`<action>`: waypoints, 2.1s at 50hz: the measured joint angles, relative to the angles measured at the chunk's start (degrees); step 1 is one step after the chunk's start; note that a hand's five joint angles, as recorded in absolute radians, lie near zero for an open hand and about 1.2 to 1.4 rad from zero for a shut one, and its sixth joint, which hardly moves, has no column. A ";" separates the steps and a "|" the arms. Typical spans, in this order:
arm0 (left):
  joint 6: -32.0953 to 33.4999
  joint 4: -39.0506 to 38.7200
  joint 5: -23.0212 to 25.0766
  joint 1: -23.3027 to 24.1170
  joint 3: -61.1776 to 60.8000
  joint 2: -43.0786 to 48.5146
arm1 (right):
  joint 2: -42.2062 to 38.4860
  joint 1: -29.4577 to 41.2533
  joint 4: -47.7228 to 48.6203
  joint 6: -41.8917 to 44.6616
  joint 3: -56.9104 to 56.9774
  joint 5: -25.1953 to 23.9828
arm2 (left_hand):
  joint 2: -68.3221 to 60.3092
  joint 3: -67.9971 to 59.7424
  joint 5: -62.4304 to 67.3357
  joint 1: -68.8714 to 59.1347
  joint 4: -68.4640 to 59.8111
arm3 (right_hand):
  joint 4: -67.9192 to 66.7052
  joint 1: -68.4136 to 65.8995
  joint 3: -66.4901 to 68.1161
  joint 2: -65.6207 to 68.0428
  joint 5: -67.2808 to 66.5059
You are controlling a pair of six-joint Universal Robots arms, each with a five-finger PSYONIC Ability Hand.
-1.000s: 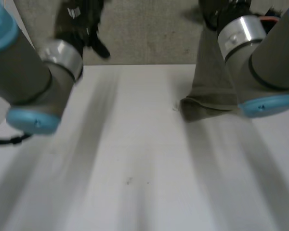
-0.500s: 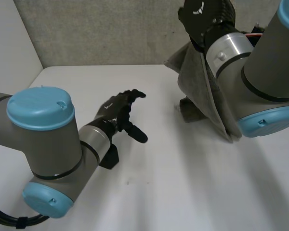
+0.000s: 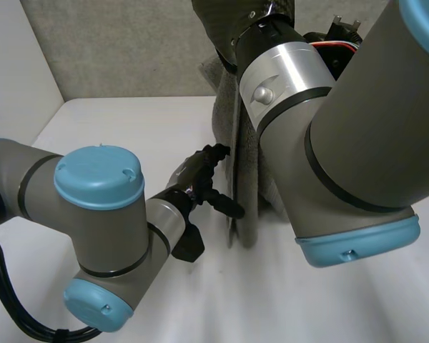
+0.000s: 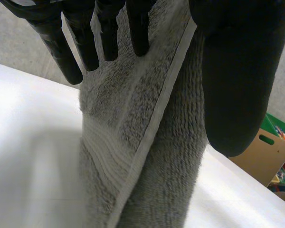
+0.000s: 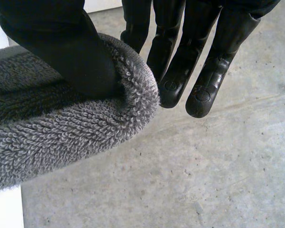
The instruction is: Fold the towel.
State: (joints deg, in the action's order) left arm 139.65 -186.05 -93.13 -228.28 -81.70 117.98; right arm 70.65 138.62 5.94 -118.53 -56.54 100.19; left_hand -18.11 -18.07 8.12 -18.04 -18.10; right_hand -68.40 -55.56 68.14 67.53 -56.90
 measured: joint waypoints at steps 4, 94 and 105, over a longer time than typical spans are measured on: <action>-0.41 -1.38 -1.19 -0.03 -0.09 1.11 | 0.55 0.71 -0.03 -0.11 -0.57 0.30 | -0.13 -0.14 0.16 -0.08 -0.08 | 0.00 0.01 0.00 0.00 0.01; 66.35 -21.52 3.05 -17.01 22.68 3.30 | -12.76 -18.64 7.80 -10.83 7.53 -8.52 | -51.66 -51.59 51.33 -50.70 -51.59 | 0.00 -0.05 0.08 0.00 -0.72; 65.59 -35.37 1.96 -17.37 18.50 -4.47 | -1.68 -18.45 24.96 -10.99 -7.49 -9.07 | -51.66 -51.59 51.45 -50.95 -51.59 | 0.00 -0.05 0.10 0.00 -0.72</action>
State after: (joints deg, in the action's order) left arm 205.24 -221.42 -91.17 -245.66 -63.19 113.51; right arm 68.98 120.16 30.90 -129.52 -64.03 91.12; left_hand -69.77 -69.66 59.58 -68.98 -69.69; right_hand -68.40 -55.62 68.23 67.54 -57.62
